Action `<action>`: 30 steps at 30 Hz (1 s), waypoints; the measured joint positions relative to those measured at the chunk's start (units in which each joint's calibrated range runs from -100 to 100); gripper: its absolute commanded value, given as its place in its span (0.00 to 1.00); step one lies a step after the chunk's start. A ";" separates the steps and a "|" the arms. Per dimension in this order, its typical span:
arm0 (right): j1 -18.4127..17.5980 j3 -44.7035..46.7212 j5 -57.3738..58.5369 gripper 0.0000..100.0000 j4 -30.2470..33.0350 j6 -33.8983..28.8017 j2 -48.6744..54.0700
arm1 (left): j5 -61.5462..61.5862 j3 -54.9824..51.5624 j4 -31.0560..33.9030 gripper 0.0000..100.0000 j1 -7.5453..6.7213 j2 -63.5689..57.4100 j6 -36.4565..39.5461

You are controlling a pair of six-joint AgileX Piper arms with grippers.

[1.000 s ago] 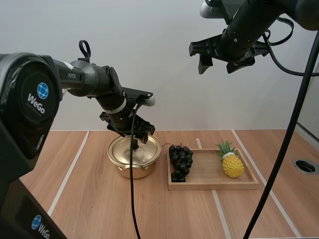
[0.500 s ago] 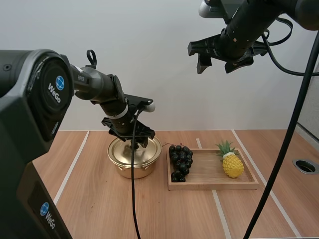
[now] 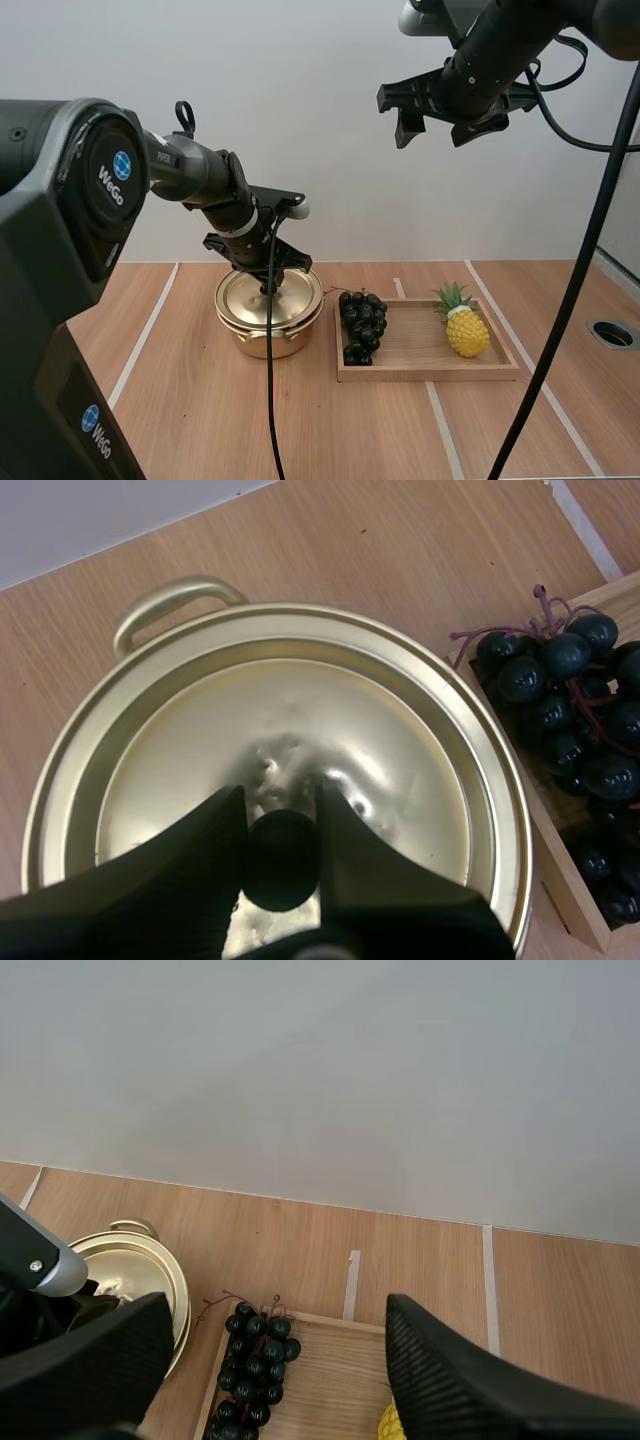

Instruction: Open the pot, put the grape inside, and close it

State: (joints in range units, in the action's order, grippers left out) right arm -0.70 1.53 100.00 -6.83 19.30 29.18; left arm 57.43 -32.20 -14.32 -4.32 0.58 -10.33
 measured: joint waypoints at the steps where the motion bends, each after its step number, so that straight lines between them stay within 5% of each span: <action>1: 0.00 0.00 0.00 1.00 0.00 0.00 0.00 | -0.20 0.00 0.00 0.00 0.00 0.00 -0.01; 12: 0.00 0.00 0.00 1.00 -0.31 0.39 0.00 | 0.63 4.29 0.00 0.00 0.00 -3.25 2.43; 23: 0.00 0.00 0.00 1.00 -0.45 0.92 0.00 | -2.60 12.82 1.14 0.00 0.00 -18.70 3.69; 30: 0.00 0.00 0.00 1.00 -0.52 1.66 0.00 | -2.43 16.35 8.18 0.00 0.00 -29.87 7.37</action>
State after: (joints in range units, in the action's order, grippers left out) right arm -0.70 1.53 100.00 -7.36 20.97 29.18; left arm 55.00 -15.85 -6.15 -4.32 -29.30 -2.96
